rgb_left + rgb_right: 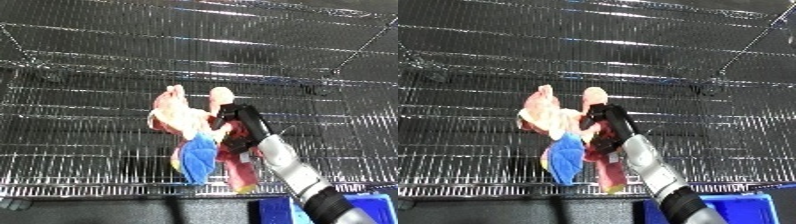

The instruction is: Pick up the object and place it into the box

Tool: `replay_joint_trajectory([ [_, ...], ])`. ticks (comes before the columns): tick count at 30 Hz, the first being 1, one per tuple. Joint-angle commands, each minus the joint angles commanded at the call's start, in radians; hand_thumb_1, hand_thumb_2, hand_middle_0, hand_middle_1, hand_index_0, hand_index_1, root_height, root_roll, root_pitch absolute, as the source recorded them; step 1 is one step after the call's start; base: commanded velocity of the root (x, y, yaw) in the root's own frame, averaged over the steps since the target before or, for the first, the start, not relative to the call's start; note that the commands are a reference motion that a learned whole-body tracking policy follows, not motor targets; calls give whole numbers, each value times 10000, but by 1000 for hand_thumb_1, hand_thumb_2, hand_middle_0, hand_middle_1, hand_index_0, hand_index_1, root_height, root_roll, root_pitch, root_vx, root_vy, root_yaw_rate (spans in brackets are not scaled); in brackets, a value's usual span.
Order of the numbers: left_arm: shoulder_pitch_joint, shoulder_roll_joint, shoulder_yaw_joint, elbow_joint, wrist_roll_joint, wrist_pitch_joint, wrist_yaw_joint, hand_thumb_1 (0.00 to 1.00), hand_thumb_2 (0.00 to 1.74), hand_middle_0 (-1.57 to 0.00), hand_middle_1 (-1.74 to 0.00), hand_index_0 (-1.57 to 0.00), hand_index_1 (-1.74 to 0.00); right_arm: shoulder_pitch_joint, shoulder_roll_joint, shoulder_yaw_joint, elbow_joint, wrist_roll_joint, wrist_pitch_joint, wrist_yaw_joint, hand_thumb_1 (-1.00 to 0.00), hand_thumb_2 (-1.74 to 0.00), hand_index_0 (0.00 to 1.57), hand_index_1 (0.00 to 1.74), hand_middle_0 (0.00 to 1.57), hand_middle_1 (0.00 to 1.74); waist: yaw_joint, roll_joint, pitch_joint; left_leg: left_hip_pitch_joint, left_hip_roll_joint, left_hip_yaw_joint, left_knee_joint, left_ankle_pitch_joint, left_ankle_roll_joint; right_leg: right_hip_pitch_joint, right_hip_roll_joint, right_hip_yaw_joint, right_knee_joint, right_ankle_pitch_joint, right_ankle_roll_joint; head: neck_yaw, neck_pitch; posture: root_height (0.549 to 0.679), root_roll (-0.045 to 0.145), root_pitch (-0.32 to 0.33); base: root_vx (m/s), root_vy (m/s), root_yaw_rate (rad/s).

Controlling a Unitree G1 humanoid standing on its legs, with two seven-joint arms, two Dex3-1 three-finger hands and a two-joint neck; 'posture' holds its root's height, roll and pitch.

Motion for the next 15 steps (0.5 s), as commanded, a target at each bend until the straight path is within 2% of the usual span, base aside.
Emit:
replay_joint_trajectory([
  [5,-141,-74,19,183,31,30,-60,1000,1740,-1570,-1740,-1570,-1740,102,-368,-192,-1107,55,-155,-147,-1000,-1740,1570,1740,1570,1740,-73,-60,0,422,14,55,-237,36,-5,425,-36,-38,-178,-30,3,-65,61,625,23,-53,-8,-7,-13],
  [7,-186,-107,42,246,41,48,-85,1000,1740,-1570,-1740,-1570,-1740,243,-532,-352,-1648,79,-233,-207,-1000,-1740,1570,1740,1570,1740,-126,-90,0,606,22,71,-313,42,0,608,-51,-46,-234,-48,4,-117,-74,626,23,-63,-7,-7,-14],
  [10,-253,-176,98,372,86,96,-97,1000,1740,-1570,-1740,-1570,-1740,622,-756,-714,-2549,108,-340,-285,-1000,-1740,1570,1740,1570,1740,-237,-138,0,892,43,108,-415,53,5,906,-73,-59,-327,-72,-4,-220,-195,627,25,-80,-6,-10,-16],
  [15,-291,-310,241,545,107,140,-52,1000,1740,-1570,-1740,-1570,-1740,1559,-986,-1611,-3988,254,-517,-465,-1000,-1740,1570,1740,1570,1740,-459,-205,0,1288,64,171,-577,80,21,1304,-84,-75,-444,-85,-24,-345,-84,628,28,-108,-7,-15,-25],
])
